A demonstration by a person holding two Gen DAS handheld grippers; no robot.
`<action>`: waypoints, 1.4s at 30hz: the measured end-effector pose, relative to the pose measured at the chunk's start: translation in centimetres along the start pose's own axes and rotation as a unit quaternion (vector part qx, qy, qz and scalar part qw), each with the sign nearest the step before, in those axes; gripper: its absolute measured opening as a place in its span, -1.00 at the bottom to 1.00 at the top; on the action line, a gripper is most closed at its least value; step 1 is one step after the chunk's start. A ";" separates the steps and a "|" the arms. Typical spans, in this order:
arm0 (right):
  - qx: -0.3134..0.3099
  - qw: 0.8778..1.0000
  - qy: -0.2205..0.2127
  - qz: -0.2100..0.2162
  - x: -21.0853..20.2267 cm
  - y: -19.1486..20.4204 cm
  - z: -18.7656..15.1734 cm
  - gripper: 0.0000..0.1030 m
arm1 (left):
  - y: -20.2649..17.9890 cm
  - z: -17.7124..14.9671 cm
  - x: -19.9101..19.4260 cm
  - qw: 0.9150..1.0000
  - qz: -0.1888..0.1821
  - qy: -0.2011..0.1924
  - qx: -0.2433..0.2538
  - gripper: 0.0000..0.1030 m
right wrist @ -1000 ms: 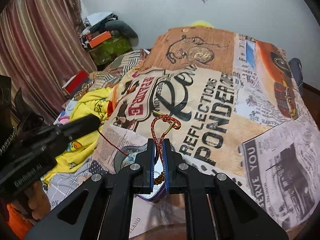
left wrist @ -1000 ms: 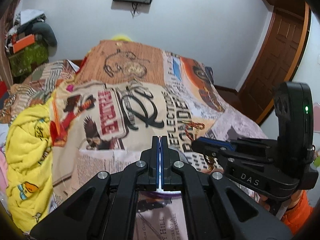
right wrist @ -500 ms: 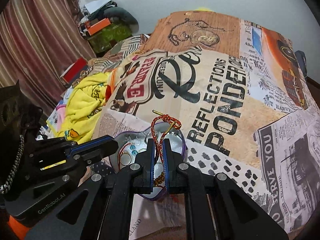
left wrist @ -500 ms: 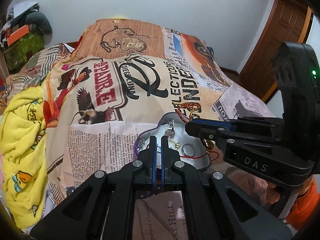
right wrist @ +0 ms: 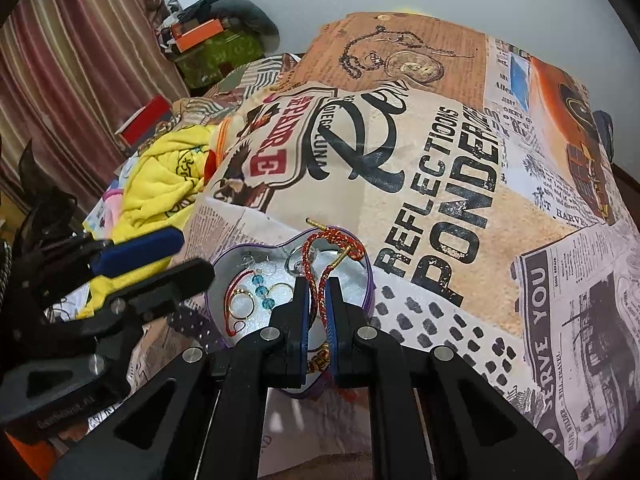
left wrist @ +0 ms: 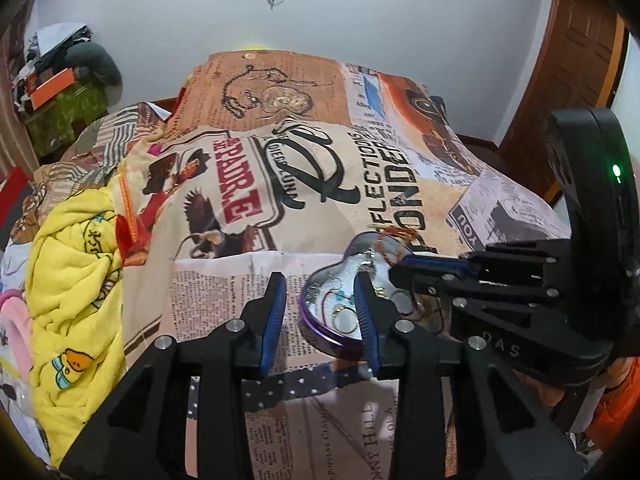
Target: Organize jewelry
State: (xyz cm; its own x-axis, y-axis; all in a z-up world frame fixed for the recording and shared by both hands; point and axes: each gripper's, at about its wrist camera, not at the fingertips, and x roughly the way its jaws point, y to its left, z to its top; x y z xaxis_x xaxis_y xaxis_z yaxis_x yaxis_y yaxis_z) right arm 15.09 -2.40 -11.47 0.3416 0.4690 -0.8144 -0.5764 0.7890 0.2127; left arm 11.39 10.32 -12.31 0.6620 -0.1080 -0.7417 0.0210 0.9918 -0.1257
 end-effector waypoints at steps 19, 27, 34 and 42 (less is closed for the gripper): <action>-0.034 0.995 -0.078 -0.057 -7.6 1.8 0.1 -0.25 | -0.2 1.5 -7.0 0.997 0.023 -0.076 -0.024 0.03; -0.030 0.970 -0.233 -0.069 -19.4 3.9 -0.4 -0.25 | -2.8 2.5 -17.6 0.976 0.019 -0.215 -0.018 0.16; -0.037 0.930 -0.353 -0.091 -26.9 7.2 -3.0 0.08 | -5.4 0.9 -25.4 0.946 0.026 -0.323 -0.005 0.35; -0.038 0.898 -0.415 -0.139 -28.6 10.1 -5.2 0.75 | -7.0 -1.7 -28.9 0.928 0.054 -0.368 0.001 0.89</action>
State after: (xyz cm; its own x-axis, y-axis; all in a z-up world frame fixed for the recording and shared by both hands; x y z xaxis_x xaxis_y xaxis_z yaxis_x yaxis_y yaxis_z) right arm -4.37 -9.94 11.21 0.8982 0.4163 -0.1412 -0.4205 0.9073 0.0004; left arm -9.20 6.34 8.87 0.9928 0.0671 -0.0992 -0.0746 0.9944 -0.0744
